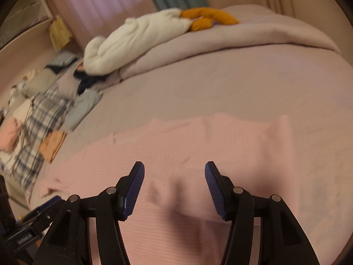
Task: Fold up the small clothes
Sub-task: 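Lift the sleeve with the right gripper and lay it across the shirt body, then grasp the other sleeve cuff with the left gripper and lift it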
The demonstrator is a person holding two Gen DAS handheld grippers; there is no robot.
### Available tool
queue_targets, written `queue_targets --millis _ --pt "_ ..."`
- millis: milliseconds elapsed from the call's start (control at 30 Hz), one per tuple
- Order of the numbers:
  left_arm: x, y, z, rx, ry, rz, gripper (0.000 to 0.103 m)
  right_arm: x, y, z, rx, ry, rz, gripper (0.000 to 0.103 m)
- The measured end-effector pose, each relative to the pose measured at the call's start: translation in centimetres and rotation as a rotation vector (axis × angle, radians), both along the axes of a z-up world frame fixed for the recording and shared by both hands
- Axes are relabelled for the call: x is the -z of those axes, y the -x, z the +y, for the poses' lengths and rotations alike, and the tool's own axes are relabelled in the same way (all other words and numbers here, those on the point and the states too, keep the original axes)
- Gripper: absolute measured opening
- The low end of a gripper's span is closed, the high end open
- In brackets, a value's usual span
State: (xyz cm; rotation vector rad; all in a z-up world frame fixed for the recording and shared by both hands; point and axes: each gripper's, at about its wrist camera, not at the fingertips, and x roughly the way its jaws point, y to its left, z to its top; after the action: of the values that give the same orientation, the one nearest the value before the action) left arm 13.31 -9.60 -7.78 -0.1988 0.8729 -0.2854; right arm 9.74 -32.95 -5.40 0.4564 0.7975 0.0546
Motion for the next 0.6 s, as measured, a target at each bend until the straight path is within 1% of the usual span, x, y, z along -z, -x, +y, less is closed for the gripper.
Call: queue_targets --millis 100,233,300,433,533,600 --pt "0.2 -0.7 -1.8 0.045 0.002 -0.009 0.070 0.1 0.7 -1.4 0.071 0.029 0.005 0.057" --pt "1.6 -1.9 -4.8 0.111 0.022 0.024 0.068 1.0 1.1 -3.2 0.142 0.025 0.038 0.057" --pt "2.3 -2.6 -6.0 0.127 0.024 0.041 0.068 1.5 1.2 -3.8 0.174 0.026 0.057 0.057" --pt "3.9 -3.9 -8.0 0.159 0.087 0.095 0.067 2.1 1.6 -5.2 0.228 0.016 0.084 0.057" --pt "5.1 -4.6 -9.1 0.171 0.149 0.141 0.059 2.1 1.8 -5.9 0.264 0.028 0.099 0.057" --pt "5.7 -4.8 -9.5 0.166 0.167 0.160 0.056 2.1 1.8 -6.1 0.269 0.026 0.100 0.057"
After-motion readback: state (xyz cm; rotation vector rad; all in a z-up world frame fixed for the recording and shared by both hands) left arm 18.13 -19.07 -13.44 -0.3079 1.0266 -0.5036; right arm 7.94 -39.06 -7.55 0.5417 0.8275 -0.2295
